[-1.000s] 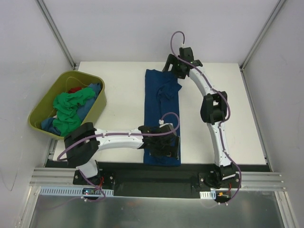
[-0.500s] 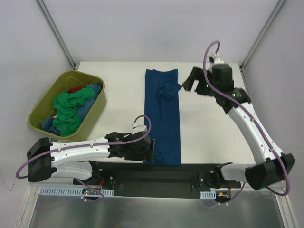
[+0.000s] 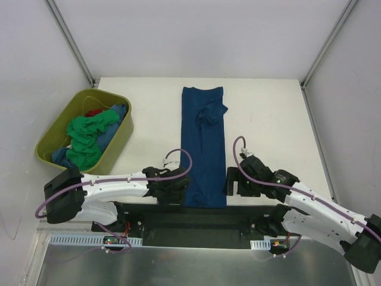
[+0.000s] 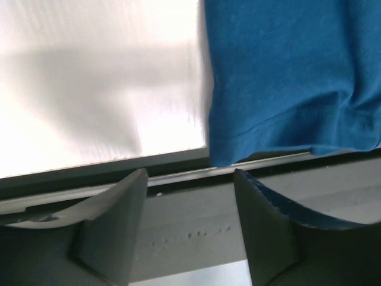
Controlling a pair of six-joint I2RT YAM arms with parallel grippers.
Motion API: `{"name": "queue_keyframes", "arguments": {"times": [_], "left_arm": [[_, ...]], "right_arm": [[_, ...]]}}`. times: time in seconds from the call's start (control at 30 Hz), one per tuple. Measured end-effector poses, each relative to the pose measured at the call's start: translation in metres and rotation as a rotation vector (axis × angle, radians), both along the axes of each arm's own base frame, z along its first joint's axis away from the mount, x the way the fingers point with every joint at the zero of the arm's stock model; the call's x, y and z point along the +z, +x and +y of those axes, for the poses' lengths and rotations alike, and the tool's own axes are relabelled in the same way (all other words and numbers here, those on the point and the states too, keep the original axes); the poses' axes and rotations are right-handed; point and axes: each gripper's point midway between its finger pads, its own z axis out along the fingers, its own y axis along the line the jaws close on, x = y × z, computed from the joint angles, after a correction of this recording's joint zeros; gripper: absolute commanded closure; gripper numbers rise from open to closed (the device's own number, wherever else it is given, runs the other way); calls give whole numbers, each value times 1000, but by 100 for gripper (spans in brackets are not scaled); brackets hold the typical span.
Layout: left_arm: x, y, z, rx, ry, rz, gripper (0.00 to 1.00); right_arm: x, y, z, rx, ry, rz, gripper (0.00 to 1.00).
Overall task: Fold and stack the t-shirts
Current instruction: Grab the bottom of the folded rectangular tshirt with both arms
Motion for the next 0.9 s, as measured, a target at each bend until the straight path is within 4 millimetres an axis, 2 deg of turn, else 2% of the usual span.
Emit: {"name": "queue_keyframes", "arguments": {"times": [0.17,0.33,0.4,0.43,0.5,0.53,0.6,0.63,0.7,0.73,0.9], "left_arm": [[-7,4,-7,12,-6,5,59],[-12,4,-17,31,-35,22,65],[-17,3,-20,47,-49,31,72],[-18,2,-22,52,-55,40,83],[-22,0,-24,63,-65,52,97],[-23,0,-25,71,-68,57,100],[-24,-1,-28,79,-80,67,100],[-24,-2,-28,82,-84,71,100],[-26,-3,-28,87,-93,76,100],[-26,-4,-28,92,-100,79,100],[-29,-15,-14,112,-135,98,100]], "right_arm": [[-12,-25,15,49,-17,56,28],[-33,-37,18,41,-81,118,40],[-41,-39,19,27,-88,135,42],[-46,-40,19,21,-92,142,45],[-54,-40,20,10,-97,154,50],[-56,-40,21,8,-97,158,56],[-61,-39,25,2,-97,163,64],[-62,-38,28,0,-91,166,77],[-66,-39,33,2,-86,178,90],[-67,-39,36,4,-79,181,100],[-69,-58,49,45,-41,173,100]]}}
